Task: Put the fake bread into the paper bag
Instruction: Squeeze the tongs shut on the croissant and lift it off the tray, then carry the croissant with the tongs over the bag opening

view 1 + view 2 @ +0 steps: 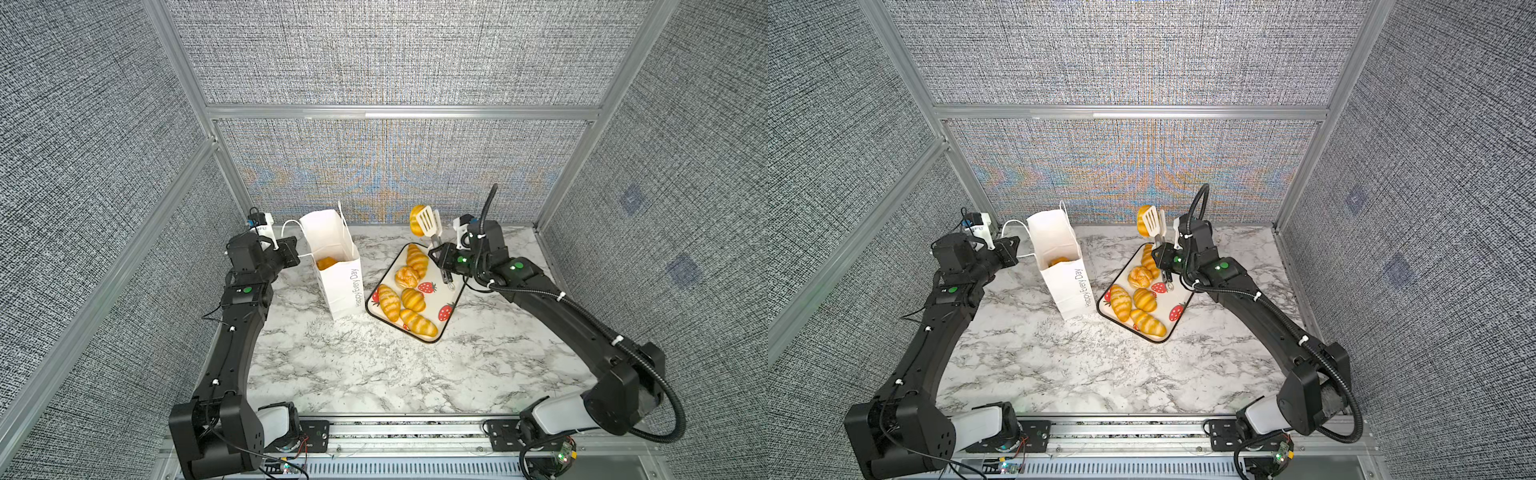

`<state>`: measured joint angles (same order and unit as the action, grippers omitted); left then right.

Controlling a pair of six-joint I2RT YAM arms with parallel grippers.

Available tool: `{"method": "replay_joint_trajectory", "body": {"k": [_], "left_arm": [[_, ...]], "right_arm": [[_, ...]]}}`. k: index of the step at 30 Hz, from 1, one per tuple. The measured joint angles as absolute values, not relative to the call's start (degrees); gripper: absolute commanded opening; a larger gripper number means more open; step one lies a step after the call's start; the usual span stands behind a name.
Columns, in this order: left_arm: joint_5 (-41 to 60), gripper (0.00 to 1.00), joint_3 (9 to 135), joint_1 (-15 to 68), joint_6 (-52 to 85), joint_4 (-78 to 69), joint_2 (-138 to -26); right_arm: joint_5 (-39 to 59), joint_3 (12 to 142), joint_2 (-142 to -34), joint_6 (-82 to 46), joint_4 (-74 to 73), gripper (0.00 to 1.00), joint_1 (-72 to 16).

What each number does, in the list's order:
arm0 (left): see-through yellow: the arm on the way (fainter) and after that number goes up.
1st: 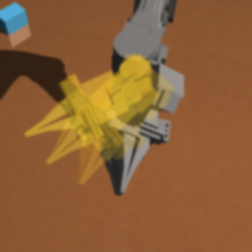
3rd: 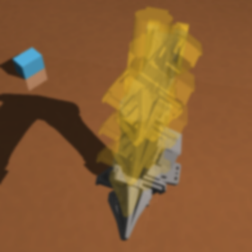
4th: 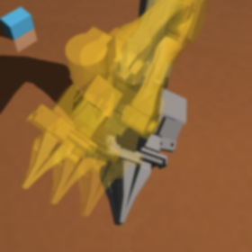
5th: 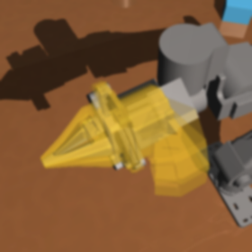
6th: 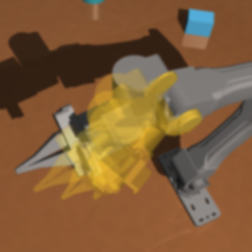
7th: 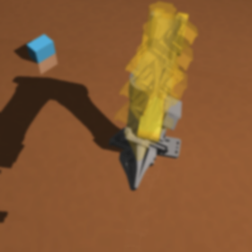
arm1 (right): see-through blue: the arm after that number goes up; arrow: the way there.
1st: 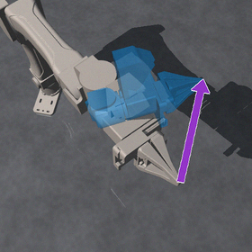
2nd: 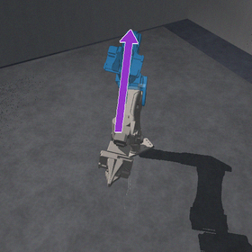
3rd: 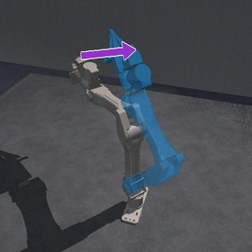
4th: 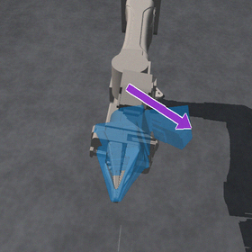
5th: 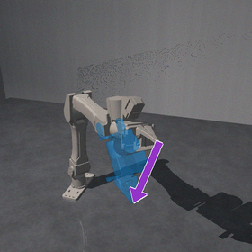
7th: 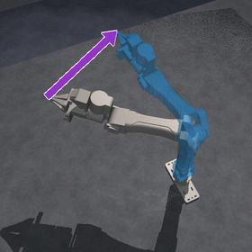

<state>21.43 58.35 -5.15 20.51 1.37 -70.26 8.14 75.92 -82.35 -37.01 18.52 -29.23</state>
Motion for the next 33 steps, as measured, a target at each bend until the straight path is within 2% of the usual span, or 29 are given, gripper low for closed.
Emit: {"method": "replay_joint_trajectory", "body": {"k": [14,33], "left_arm": [[22.09,0.00,58.35,-5.15,21.04,1.34,-70.26],[22.50,0.00,58.26,-5.19,21.06,1.30,-70.43]], "right_arm": [[8.43,78.83,-80.77,-30.35,12.60,0.28,-38.30],[7.73,89.69,-88.47,-19.92,14.13,0.28,-49.91]]}}
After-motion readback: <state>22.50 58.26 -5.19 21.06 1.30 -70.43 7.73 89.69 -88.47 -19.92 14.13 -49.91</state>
